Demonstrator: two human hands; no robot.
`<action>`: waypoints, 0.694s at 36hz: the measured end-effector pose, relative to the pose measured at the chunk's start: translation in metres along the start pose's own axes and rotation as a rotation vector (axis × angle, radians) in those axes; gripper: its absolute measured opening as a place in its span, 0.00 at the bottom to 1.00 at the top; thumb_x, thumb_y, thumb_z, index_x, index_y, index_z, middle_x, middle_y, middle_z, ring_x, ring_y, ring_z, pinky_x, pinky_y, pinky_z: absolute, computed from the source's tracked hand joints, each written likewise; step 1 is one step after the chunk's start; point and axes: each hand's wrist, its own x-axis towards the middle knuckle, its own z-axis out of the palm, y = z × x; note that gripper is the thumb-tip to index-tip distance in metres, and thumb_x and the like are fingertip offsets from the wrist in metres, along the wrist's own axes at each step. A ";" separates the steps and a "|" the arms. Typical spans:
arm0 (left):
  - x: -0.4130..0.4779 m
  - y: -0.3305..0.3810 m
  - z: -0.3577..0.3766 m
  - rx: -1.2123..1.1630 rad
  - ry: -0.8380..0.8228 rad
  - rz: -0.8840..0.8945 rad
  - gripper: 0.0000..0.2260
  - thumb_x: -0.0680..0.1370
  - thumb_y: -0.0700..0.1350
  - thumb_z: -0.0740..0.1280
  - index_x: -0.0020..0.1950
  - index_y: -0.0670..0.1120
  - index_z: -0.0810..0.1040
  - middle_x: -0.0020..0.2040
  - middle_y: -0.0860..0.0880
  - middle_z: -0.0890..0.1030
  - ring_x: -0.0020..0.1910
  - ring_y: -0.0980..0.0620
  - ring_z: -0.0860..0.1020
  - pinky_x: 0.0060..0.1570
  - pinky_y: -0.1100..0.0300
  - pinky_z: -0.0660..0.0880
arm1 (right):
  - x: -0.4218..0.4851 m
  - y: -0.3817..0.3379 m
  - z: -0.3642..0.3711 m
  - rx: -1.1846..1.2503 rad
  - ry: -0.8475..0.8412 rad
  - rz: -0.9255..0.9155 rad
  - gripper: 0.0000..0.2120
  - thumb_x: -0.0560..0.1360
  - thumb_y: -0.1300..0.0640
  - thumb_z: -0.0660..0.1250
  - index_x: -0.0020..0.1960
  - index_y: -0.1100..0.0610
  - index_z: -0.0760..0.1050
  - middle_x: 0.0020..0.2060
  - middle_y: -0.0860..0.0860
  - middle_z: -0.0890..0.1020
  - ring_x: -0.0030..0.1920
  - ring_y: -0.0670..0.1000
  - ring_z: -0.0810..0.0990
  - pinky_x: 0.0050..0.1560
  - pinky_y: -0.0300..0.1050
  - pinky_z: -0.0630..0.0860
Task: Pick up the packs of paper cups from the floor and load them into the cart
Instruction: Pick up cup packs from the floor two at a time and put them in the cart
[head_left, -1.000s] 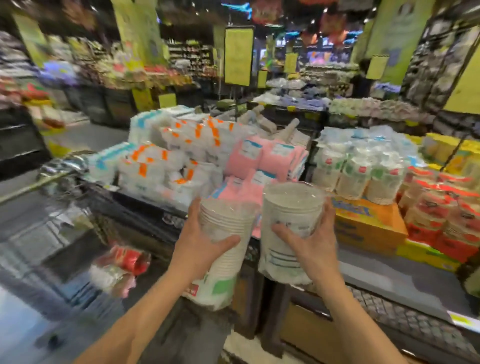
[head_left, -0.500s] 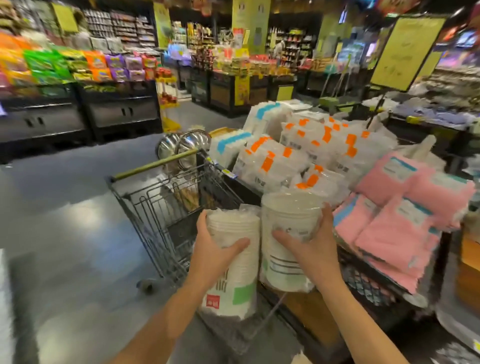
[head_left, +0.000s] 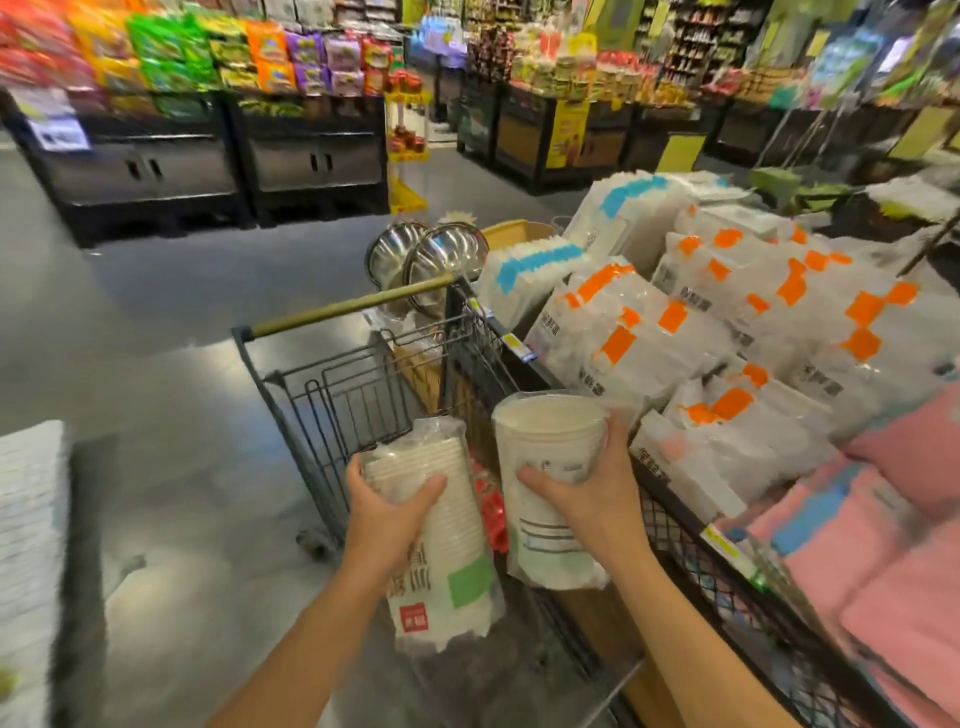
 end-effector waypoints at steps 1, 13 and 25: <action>0.008 -0.003 0.004 -0.011 0.028 -0.017 0.49 0.61 0.63 0.81 0.74 0.65 0.54 0.62 0.54 0.73 0.55 0.55 0.77 0.61 0.45 0.77 | 0.011 0.005 0.004 -0.010 -0.016 0.001 0.50 0.59 0.39 0.85 0.74 0.40 0.62 0.65 0.42 0.76 0.67 0.46 0.76 0.67 0.55 0.76; 0.113 -0.058 0.044 -0.029 0.250 -0.283 0.54 0.68 0.53 0.82 0.81 0.57 0.46 0.75 0.43 0.67 0.70 0.39 0.71 0.70 0.41 0.70 | 0.114 0.072 0.089 -0.208 -0.285 0.184 0.58 0.58 0.38 0.83 0.79 0.46 0.56 0.68 0.49 0.76 0.69 0.52 0.75 0.67 0.60 0.75; 0.269 -0.165 0.049 0.178 0.426 -0.670 0.55 0.68 0.57 0.80 0.82 0.56 0.45 0.77 0.35 0.63 0.73 0.33 0.67 0.70 0.40 0.67 | 0.218 0.175 0.238 -0.560 -0.504 0.476 0.62 0.64 0.34 0.78 0.82 0.41 0.39 0.76 0.53 0.63 0.74 0.59 0.68 0.66 0.62 0.72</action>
